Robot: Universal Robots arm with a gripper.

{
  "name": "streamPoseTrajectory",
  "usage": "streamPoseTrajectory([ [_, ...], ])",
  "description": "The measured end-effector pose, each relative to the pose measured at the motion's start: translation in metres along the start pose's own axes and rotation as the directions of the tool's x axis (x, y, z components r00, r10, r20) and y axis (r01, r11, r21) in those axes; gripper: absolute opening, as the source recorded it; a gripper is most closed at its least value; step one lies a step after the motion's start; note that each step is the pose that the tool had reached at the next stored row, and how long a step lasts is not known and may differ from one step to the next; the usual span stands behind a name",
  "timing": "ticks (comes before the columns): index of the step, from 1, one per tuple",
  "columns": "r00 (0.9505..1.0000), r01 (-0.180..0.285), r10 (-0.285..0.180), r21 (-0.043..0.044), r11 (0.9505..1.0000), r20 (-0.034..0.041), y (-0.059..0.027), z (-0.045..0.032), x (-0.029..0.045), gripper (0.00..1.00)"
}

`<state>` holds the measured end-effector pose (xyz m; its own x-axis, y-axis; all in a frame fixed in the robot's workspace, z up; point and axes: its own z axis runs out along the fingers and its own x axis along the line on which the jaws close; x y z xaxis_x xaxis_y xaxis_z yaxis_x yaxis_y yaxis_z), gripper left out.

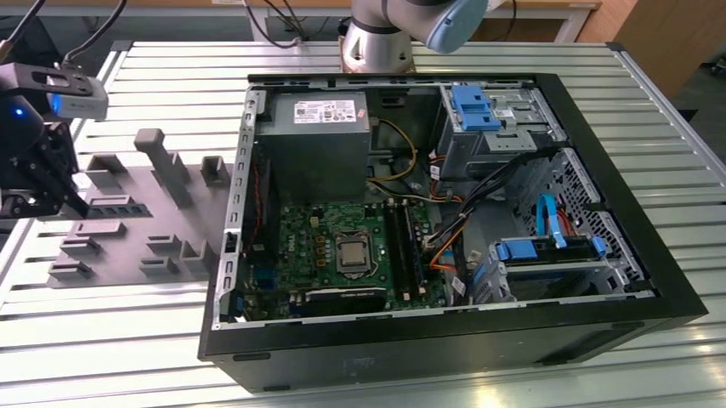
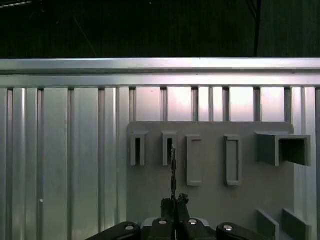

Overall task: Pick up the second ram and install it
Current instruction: 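Pick up the second ram and move it above second insertion slot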

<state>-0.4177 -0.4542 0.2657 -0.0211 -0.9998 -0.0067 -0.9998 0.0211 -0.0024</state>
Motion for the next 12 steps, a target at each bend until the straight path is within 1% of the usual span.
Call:
streamPoseTrajectory([
  [12, 1.0, 0.0, 0.0, 0.0, 1.0, 0.0, 0.0, -0.0147, -0.0001, 0.14],
])
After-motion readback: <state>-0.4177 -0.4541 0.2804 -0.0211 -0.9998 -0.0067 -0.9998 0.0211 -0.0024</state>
